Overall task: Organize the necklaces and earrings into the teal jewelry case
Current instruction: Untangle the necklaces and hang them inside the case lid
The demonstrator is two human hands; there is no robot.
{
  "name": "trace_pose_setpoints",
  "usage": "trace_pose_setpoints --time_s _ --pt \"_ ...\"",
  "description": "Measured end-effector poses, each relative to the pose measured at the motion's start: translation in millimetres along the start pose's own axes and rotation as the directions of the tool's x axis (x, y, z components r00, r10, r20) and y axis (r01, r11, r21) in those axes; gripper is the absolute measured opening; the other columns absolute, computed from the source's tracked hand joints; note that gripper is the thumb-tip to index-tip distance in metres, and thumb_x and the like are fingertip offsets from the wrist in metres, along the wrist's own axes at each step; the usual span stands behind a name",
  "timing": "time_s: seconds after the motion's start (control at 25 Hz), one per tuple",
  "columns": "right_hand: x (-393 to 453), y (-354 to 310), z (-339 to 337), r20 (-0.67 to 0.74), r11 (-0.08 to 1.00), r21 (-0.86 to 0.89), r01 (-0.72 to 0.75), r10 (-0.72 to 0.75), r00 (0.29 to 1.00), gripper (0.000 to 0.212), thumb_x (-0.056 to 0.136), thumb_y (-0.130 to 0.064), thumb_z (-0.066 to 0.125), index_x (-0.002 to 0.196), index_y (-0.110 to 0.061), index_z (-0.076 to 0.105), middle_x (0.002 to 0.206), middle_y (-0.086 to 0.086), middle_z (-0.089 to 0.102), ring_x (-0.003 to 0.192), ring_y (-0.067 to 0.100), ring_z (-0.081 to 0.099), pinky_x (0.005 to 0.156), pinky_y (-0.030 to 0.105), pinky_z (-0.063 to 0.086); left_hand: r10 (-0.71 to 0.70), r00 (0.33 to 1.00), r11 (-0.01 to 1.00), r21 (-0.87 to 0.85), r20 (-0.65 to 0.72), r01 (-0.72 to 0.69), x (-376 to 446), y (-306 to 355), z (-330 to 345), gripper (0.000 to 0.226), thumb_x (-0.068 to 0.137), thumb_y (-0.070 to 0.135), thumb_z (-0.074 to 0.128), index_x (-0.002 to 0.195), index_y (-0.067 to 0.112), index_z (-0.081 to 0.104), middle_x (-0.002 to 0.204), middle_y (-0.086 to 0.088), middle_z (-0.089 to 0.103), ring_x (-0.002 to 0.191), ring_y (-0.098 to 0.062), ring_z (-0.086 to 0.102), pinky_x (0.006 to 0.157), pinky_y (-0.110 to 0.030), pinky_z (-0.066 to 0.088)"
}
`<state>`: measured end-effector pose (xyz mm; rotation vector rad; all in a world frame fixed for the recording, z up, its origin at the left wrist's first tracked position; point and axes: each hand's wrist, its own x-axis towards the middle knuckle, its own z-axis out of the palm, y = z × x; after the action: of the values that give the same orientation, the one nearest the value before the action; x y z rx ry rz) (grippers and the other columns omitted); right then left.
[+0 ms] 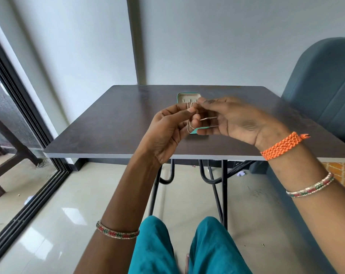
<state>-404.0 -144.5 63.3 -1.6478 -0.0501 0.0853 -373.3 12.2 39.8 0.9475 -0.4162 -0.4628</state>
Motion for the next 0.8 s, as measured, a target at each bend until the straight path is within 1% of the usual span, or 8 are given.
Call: trace_pose_setpoints --time_s 0.04,0.08,0.16,0.24,0.4,0.56,0.68,0.8 --pt "1 2 -2 0.017 1.0 0.022 -0.006 0.006 1.0 0.025 0.089 -0.024 0.057 0.102 -0.006 0.067 0.084 0.005 0.068 0.081 0.017 0.062 0.084 0.034 0.054 0.015 1.0 1.0 0.025 -0.024 -0.015 0 0 -1 0.012 0.09 -0.004 0.05 0.088 -0.001 0.062 0.07 -0.007 0.063 0.055 -0.005 0.06 0.058 -0.013 0.054" --pt "1 3 -3 0.027 0.999 0.035 -0.009 0.008 1.0 0.033 0.081 -0.023 0.062 0.106 -0.002 0.066 0.089 0.007 0.067 0.084 0.018 0.061 0.081 0.031 0.055 0.024 0.999 0.998 0.052 -0.038 -0.022 0 0 -1 0.012 0.09 -0.003 0.05 0.087 0.0 0.062 0.068 -0.006 0.063 0.053 -0.005 0.059 0.056 -0.014 0.054" --pt "4 6 -3 0.026 0.999 0.049 0.002 -0.003 1.0 0.039 0.072 -0.022 0.066 0.105 -0.001 0.065 0.092 0.009 0.064 0.085 0.019 0.058 0.078 0.027 0.055 0.018 0.999 0.996 0.089 -0.031 -0.015 0 0 -1 0.015 0.092 -0.001 0.049 0.084 0.002 0.06 0.064 -0.003 0.061 0.051 -0.004 0.057 0.054 -0.015 0.053" --pt "6 10 -3 0.013 0.997 0.071 0.035 -0.036 0.999 0.036 0.072 -0.02 0.067 0.103 -0.003 0.066 0.092 0.01 0.063 0.085 0.019 0.057 0.08 0.027 0.054 0.017 1.0 0.995 0.104 -0.022 -0.015 -1 0 1 0.018 0.093 0.0 0.048 0.08 0.004 0.059 0.064 -0.003 0.058 0.051 -0.005 0.055 0.054 -0.016 0.053" --pt "7 13 -5 0.003 0.991 0.108 0.077 -0.078 0.997 0.04 0.08 -0.018 0.062 0.115 0.002 0.061 0.101 0.011 0.063 0.091 0.021 0.059 0.082 0.03 0.054 0.035 0.998 0.99 0.142 -0.053 -0.028 -2 2 4 0.019 0.094 0.002 0.049 0.078 0.007 0.058 0.066 -0.001 0.064 0.054 -0.006 0.06 0.052 -0.016 0.053" --pt "5 10 -1 0.043 0.981 0.182 0.07 -0.079 0.996 0.029 0.079 -0.021 0.062 0.102 -0.004 0.066 0.09 0.007 0.067 0.076 0.016 0.061 0.07 0.024 0.055 0.095 0.99 0.964 0.258 -0.105 -0.066 1 -1 8 0.021 0.095 0.005 0.05 0.076 0.007 0.059 0.064 -0.001 0.065 0.054 -0.007 0.062 0.052 -0.019 0.053" --pt "6 10 2 0.029 0.993 0.101 0.066 -0.069 0.997 0.028 0.074 -0.022 0.066 0.098 -0.007 0.07 0.082 0.002 0.065 0.067 0.01 0.056 0.07 0.022 0.053 0.095 0.986 0.957 0.285 -0.137 -0.053 2 -4 8 0.022 0.097 0.006 0.047 0.077 0.007 0.058 0.065 -0.002 0.064 0.055 -0.009 0.063 0.053 -0.02 0.054" --pt "8 12 7 -0.051 0.998 0.039 0.059 -0.057 0.997 0.011 0.079 -0.018 0.068 0.085 -0.008 0.069 0.067 -0.001 0.056 0.06 0.007 0.047 0.063 0.02 0.05 0.125 0.983 0.945 0.317 -0.136 -0.076 4 -5 7 0.023 0.098 0.008 0.046 0.076 0.007 0.054 0.058 0.004 0.064 0.053 -0.006 0.062 0.054 -0.021 0.055"
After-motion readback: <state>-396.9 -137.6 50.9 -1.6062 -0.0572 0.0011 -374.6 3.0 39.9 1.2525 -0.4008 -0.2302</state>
